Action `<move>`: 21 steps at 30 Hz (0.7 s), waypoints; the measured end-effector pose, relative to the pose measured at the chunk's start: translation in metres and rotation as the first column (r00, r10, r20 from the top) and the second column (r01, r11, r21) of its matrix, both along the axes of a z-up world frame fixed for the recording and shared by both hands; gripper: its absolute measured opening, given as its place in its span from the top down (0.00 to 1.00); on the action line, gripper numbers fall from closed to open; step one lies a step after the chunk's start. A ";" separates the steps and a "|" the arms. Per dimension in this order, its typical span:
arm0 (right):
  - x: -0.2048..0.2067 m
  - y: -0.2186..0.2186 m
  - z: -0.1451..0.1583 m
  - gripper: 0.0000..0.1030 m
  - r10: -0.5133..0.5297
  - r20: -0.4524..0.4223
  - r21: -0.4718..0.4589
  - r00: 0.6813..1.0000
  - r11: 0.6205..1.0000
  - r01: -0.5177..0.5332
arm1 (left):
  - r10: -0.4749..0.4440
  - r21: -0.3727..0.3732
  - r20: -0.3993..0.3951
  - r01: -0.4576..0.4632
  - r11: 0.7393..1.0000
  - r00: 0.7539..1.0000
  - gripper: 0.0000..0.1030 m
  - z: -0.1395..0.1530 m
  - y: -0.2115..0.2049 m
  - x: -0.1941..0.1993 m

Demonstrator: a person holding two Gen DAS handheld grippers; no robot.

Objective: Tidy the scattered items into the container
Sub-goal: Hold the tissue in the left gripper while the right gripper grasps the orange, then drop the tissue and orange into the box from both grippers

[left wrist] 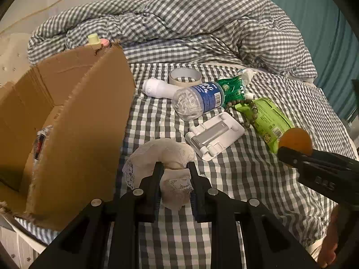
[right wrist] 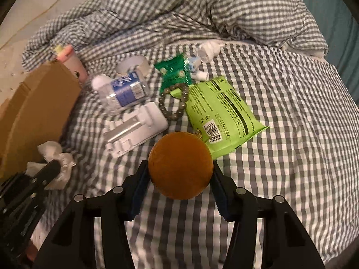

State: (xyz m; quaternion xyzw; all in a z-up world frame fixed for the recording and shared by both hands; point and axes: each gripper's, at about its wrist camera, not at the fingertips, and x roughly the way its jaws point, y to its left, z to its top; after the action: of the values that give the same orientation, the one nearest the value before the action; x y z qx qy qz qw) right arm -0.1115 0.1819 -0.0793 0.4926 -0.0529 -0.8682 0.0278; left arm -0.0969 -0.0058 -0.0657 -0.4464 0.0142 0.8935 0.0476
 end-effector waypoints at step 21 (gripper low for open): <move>0.044 -0.117 0.108 0.49 0.280 -0.200 -0.082 0.939 0.950 -0.301 | 0.161 0.023 -0.190 -0.159 0.987 0.968 0.79 0.107 -0.106 0.024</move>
State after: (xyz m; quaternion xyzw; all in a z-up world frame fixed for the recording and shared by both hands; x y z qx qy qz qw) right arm -0.0675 0.0649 0.0288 0.4097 -0.0250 -0.8923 0.1880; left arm -0.0724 -0.1121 0.0413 -0.3579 -0.0207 0.9332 -0.0244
